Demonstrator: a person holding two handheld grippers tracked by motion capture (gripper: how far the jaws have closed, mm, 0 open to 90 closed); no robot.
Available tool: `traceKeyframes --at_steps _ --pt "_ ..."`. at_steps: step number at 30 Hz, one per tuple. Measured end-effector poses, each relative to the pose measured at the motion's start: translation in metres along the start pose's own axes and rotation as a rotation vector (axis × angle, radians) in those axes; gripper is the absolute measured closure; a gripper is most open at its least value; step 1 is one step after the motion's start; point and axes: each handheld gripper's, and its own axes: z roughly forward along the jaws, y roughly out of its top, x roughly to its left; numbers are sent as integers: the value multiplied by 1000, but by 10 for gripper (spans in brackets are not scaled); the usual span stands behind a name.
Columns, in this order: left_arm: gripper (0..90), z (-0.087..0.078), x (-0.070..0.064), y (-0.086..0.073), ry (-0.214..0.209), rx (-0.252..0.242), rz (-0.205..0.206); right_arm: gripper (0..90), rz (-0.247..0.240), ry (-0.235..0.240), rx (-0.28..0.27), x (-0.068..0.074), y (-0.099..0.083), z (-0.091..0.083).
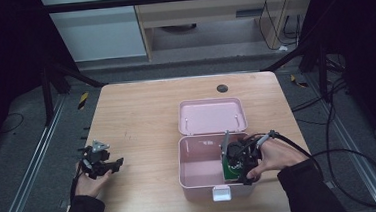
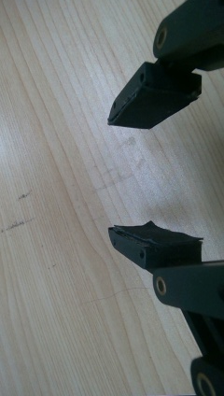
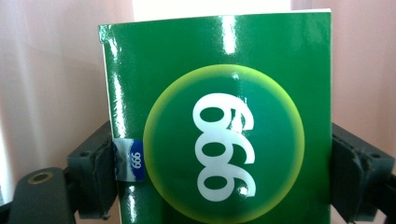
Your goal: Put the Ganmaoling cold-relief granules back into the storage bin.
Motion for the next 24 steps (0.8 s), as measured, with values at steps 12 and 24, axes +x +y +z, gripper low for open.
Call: traceKeyframes --at_steps 12,24 --pt "392 0 0 0 1 2 0 89 39 -30 -145 0 -9 -24" --pt "390 0 0 0 -2 -1 -2 87 67 -80 -273 0 -18 -63"
